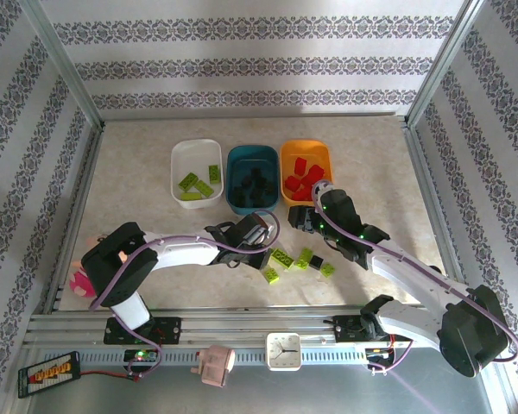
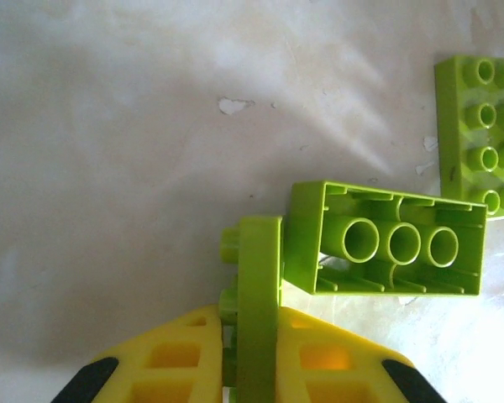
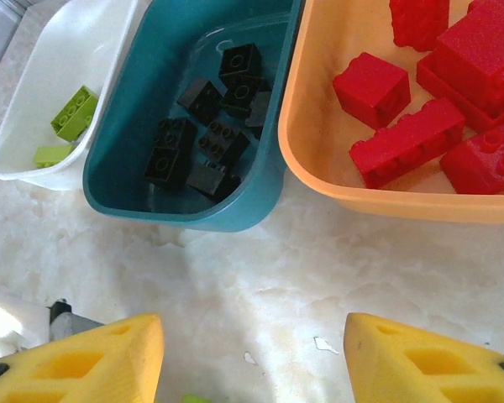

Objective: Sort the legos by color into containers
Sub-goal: Pick up the lego from the middle-left of the table, then place the lego in the container.

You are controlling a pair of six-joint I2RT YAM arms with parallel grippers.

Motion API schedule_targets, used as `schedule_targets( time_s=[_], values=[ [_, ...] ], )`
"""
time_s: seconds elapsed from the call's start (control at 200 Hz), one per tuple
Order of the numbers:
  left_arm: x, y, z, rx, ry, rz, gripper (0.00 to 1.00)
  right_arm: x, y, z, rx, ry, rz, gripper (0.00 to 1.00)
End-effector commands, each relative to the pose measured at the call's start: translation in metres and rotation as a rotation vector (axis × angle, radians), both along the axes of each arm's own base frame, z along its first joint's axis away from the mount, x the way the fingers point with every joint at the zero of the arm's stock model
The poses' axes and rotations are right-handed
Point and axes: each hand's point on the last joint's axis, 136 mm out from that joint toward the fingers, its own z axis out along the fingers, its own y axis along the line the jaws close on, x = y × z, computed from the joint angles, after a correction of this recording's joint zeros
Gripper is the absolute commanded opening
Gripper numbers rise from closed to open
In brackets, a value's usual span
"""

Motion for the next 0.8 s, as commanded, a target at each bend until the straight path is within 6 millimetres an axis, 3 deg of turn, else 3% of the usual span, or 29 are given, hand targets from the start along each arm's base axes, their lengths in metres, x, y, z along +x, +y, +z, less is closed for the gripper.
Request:
schedule_targets(
  time_s=[0.0,0.15,0.35,0.485,0.59,0.795],
  values=[
    [0.019,0.012,0.02,-0.024,-0.071,0.078,0.09,-0.002,-0.007,-0.004,-0.005,0.009,-0.026,0.59],
    [0.041,0.054,0.049,-0.033,-0.14,0.208,0.07,-0.002,-0.007,-0.003,-0.003,0.007,-0.026,0.59],
    [0.088,0.146,0.112,-0.035,-0.296,0.484,0.07,-0.004,-0.007,-0.005,0.002,0.01,-0.023,0.59],
    [0.124,0.2,0.135,-0.02,-0.368,0.652,0.07,-0.005,-0.007,-0.006,0.003,0.013,-0.02,0.59],
    [0.155,0.216,0.132,-0.021,-0.343,0.707,0.07,-0.007,-0.007,-0.008,-0.001,0.022,-0.017,0.59],
    [0.214,0.214,0.112,0.013,-0.272,0.715,0.07,-0.015,-0.008,-0.017,-0.002,0.05,-0.004,0.59]
  ],
)
